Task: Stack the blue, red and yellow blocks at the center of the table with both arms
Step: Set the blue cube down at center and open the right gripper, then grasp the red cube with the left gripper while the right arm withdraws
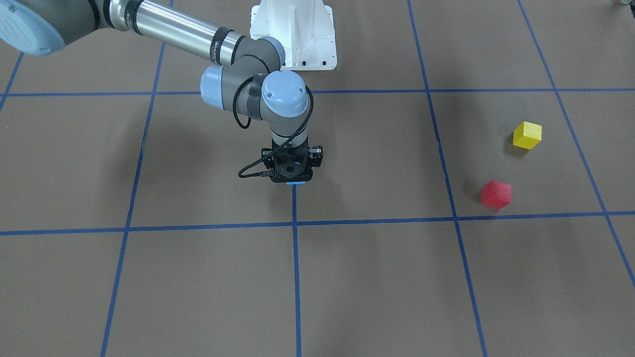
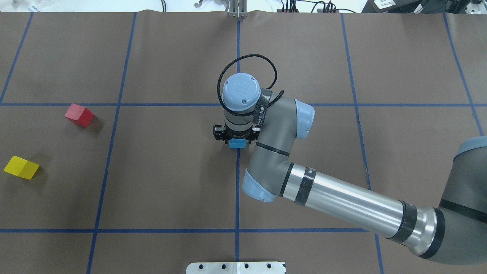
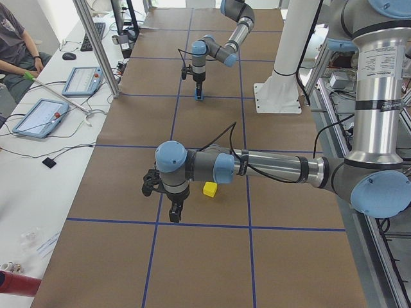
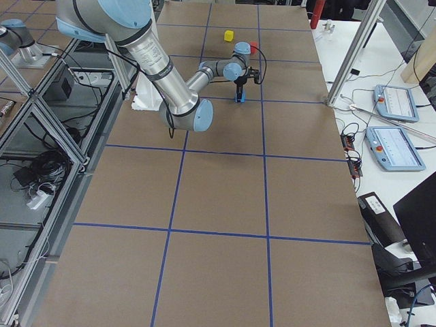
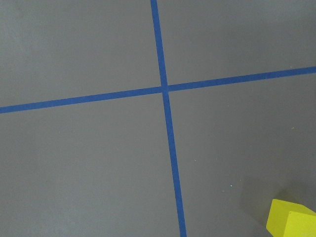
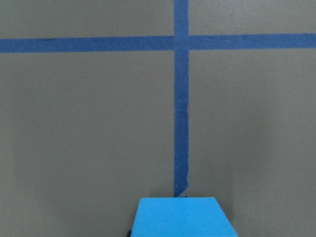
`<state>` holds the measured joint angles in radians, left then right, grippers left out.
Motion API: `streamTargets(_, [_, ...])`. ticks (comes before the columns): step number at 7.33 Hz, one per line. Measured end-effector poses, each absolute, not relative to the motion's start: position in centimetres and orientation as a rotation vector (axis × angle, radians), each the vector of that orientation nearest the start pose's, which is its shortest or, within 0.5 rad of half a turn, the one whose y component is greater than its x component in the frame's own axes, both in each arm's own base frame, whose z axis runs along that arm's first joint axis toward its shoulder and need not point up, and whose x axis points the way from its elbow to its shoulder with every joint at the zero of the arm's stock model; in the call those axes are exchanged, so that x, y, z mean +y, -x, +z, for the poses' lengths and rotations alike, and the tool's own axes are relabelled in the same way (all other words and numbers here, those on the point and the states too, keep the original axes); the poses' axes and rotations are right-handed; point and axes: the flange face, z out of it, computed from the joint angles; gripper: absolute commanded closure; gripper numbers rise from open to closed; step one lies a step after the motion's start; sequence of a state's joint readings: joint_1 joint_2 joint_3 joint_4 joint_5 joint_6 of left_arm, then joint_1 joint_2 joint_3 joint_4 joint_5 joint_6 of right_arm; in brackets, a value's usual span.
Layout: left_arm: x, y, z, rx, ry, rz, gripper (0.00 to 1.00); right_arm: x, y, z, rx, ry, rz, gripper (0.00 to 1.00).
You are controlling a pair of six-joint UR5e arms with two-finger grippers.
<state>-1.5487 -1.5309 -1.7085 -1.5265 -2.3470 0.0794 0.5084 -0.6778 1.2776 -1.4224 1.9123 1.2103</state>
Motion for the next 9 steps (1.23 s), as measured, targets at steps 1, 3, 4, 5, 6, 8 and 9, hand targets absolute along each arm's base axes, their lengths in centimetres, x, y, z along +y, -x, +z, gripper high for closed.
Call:
streamTargets(1, [-47.9, 5.3, 61.3, 0.775, -0.075, 0.115, 0.00, -47.3, 64.2, 20.8, -0.808, -0.016, 0.012, 0.00])
streamTargets(3, [-48.4, 4.3, 60.9, 0.776, -0.105, 0.098, 0.01, -47.6, 62.9, 20.0, -0.809, -0.012, 0.018, 0.00])
streamTargets(4, [-49.0, 1.9, 60.1, 0.783, -0.125, 0.091, 0.01, -47.5, 61.1, 19.0, -0.807, -0.009, 0.022, 0.00])
streamTargets(5, [-49.5, -1.1, 59.2, 0.796, -0.155, 0.101, 0.01, -47.3, 58.8, 18.2, -0.816, -0.009, 0.025, 0.00])
streamTargets(6, [-49.6, -3.9, 58.2, 0.815, -0.178, 0.113, 0.00, -47.1, 55.8, 18.2, -0.841, -0.011, 0.031, 0.00])
streamTargets(8, [-49.2, -10.3, 57.3, 0.811, -0.181, 0.136, 0.01, -47.4, 49.2, 20.6, -0.875, -0.004, 0.061, 0.00])
streamTargets(9, [-48.6, -13.8, 56.7, 0.813, -0.197, 0.175, 0.01, -47.3, 46.4, 22.5, -0.875, -0.006, 0.068, 0.00])
